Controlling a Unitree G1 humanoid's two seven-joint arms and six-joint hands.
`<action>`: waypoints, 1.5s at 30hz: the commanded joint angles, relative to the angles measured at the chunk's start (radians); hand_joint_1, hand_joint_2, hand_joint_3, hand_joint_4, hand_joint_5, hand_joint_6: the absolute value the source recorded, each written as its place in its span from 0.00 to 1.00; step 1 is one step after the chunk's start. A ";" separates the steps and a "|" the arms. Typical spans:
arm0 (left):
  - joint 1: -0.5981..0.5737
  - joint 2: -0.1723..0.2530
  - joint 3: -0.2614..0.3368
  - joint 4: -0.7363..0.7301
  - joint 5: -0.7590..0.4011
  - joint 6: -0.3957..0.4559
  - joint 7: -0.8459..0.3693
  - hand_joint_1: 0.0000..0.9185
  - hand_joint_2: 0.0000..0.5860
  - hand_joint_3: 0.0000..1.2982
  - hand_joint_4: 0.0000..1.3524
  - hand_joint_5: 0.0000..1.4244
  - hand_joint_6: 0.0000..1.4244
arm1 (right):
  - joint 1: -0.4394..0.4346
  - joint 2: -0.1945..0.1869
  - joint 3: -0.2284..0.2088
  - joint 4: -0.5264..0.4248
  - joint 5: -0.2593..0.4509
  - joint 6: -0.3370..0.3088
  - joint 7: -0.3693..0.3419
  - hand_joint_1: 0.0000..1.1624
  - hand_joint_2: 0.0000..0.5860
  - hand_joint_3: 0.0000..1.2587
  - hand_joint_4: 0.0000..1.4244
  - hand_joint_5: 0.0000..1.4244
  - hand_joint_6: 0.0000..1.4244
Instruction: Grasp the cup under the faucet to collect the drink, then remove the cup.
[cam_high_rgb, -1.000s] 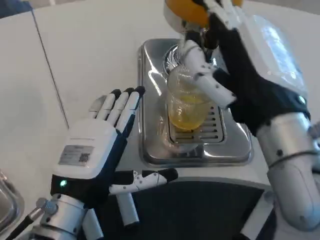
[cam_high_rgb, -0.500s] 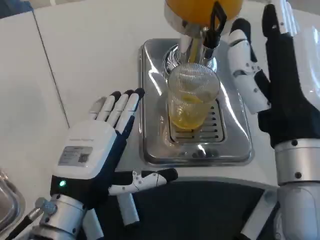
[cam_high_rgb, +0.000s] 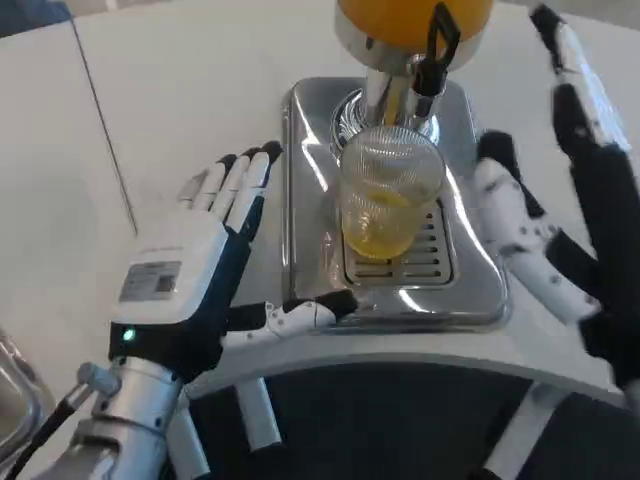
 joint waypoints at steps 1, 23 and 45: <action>-0.032 -0.021 -0.003 0.052 -0.037 -0.013 0.017 0.18 0.07 0.00 0.00 0.01 0.04 | 0.117 -0.032 -0.054 -0.094 0.040 -0.038 0.036 0.28 0.90 0.00 0.00 0.00 0.00; -0.134 -0.183 -0.027 0.257 -0.209 -0.139 0.063 0.37 0.07 0.00 0.00 0.10 0.11 | 0.444 0.070 -0.263 -0.160 0.138 -0.256 0.094 0.37 0.71 0.00 0.00 0.00 0.00; -0.302 -0.248 -0.083 0.502 -0.207 -0.185 0.168 0.44 0.07 0.00 0.00 0.14 0.16 | 0.612 0.162 -0.292 -0.160 0.193 -0.394 0.140 0.37 0.70 0.00 0.00 0.00 0.00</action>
